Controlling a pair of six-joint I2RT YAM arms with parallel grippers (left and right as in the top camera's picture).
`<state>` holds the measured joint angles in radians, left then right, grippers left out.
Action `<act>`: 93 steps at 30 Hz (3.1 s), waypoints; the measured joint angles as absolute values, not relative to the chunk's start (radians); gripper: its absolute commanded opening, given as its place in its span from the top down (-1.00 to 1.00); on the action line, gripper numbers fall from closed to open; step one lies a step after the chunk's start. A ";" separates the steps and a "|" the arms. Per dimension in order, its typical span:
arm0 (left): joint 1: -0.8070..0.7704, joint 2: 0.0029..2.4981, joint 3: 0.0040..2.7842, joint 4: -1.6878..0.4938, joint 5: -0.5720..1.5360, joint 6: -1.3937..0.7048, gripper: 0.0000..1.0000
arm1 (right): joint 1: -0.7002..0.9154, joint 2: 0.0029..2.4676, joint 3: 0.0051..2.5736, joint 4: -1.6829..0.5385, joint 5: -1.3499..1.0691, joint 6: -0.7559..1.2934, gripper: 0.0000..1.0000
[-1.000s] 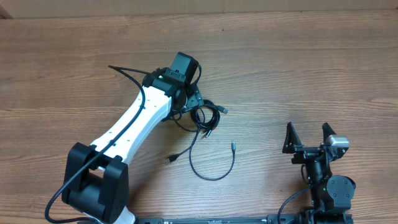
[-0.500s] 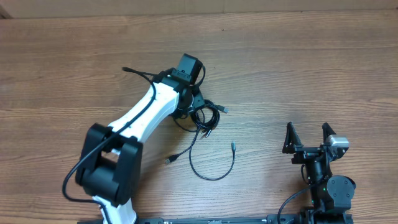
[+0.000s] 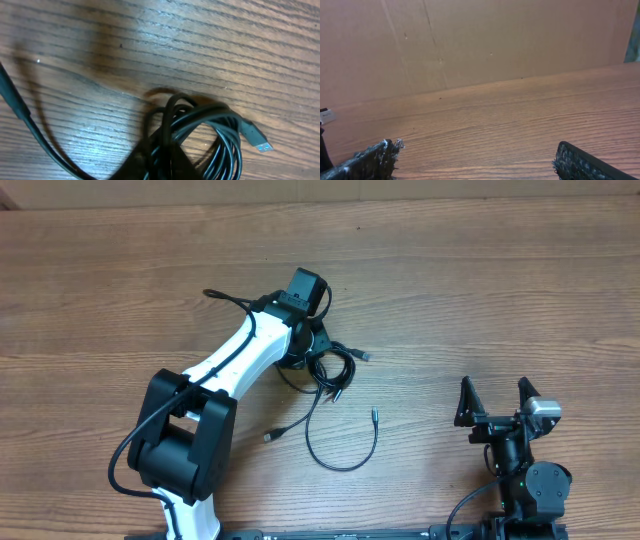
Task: Untangle cables
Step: 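Lift the cable bundle with the left gripper, letting loose ends hang, then move the right gripper toward the hanging cables below the left gripper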
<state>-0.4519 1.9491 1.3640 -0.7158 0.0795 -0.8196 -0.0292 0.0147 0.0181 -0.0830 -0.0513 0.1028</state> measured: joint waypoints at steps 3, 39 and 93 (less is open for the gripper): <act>-0.452 1.949 1.364 -0.715 0.080 -0.816 0.92 | -0.030 0.015 0.019 -0.083 -0.051 0.103 -1.00; -0.416 1.949 1.700 -1.100 0.317 -0.862 0.92 | -0.030 0.016 0.019 -0.064 -0.224 0.489 -1.00; -0.535 2.136 1.703 -1.095 0.043 -0.804 0.70 | -0.030 0.762 0.385 -0.439 -0.665 0.639 -0.85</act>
